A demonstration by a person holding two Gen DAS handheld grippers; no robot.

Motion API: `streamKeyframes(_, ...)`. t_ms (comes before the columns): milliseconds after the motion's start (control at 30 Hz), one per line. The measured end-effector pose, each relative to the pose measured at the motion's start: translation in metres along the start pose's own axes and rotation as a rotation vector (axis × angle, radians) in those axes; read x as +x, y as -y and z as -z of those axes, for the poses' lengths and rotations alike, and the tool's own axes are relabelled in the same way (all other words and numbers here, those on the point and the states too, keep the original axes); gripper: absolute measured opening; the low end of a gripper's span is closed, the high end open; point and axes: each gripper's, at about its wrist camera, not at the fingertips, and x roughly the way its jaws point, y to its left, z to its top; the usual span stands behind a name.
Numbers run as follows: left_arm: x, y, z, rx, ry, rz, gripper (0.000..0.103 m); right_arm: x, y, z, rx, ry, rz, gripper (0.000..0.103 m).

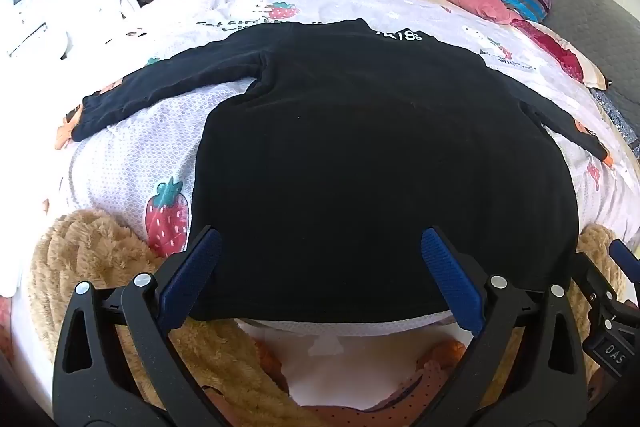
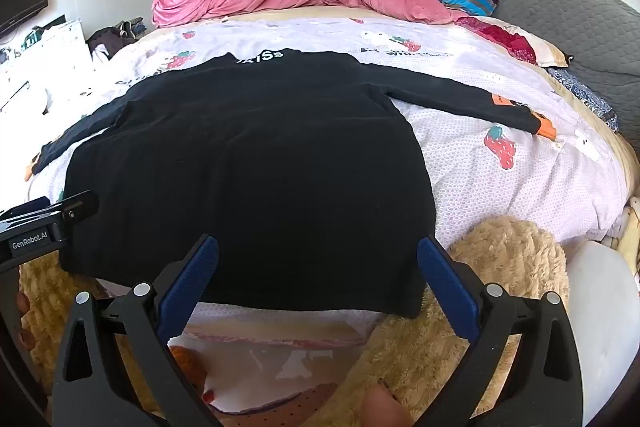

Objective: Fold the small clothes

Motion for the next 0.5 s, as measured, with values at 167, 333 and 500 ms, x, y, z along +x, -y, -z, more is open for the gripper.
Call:
streamKeyframes(167,-0.0005,-0.0004,-0.0005,-0.001,0.002,-0.001,0.094,0.0019,-0.0005,-0.0003,0.001,0.001,0.002,0.099)
streamKeyframes(333,0.0001,-0.0013,-0.0008,-0.001,0.000,0.001,0.094,-0.0016,0.0009,0.0005,-0.001,-0.001,0.004,0.099)
streamKeyframes(500,0.0009,-0.0018,-0.0007,-0.003,0.001,0.004,0.094,-0.0038,0.0033,-0.0005,-0.005,0.000,0.003,0.099)
